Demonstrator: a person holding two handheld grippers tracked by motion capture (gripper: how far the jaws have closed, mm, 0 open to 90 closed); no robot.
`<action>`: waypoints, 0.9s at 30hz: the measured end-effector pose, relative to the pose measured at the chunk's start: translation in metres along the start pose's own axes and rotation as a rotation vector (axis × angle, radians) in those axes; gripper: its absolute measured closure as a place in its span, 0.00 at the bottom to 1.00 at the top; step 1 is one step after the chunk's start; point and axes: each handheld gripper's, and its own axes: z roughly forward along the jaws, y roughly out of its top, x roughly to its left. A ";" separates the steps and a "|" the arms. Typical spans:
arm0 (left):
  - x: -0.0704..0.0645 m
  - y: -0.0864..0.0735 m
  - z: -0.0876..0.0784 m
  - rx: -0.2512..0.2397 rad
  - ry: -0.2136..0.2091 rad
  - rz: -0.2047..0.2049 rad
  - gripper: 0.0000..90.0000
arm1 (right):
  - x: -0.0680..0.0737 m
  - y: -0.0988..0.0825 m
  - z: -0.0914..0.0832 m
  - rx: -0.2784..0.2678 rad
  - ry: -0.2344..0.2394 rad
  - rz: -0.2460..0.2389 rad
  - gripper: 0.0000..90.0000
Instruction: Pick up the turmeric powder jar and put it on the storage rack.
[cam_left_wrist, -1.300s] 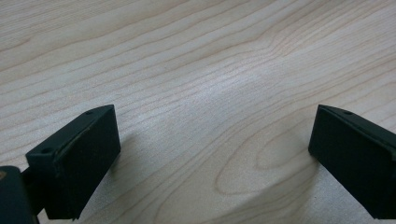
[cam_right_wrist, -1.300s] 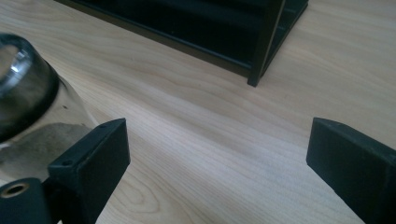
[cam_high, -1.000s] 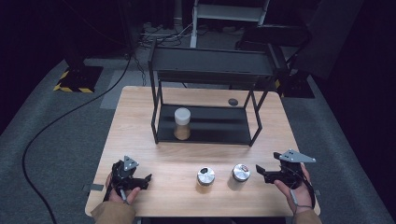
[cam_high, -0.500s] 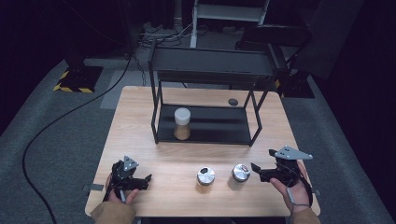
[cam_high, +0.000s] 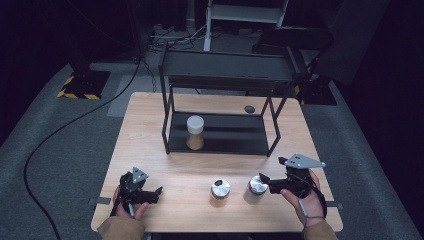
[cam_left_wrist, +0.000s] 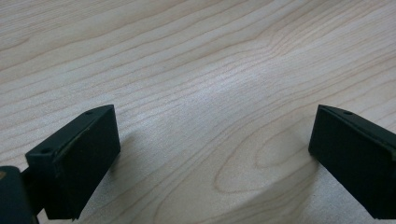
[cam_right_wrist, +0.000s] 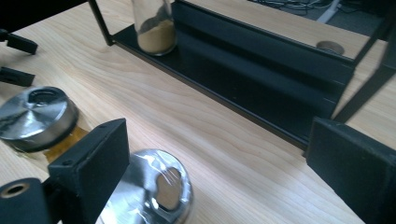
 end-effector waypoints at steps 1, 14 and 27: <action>0.000 0.000 0.000 0.000 0.000 0.000 0.02 | 0.001 0.002 0.001 0.000 0.004 -0.003 0.07; 0.000 0.000 0.001 -0.002 0.003 -0.001 0.02 | 0.019 0.022 0.018 0.005 0.058 -0.050 0.07; 0.000 0.000 0.001 -0.002 0.003 -0.001 0.02 | 0.038 0.036 0.032 0.004 0.095 -0.075 0.07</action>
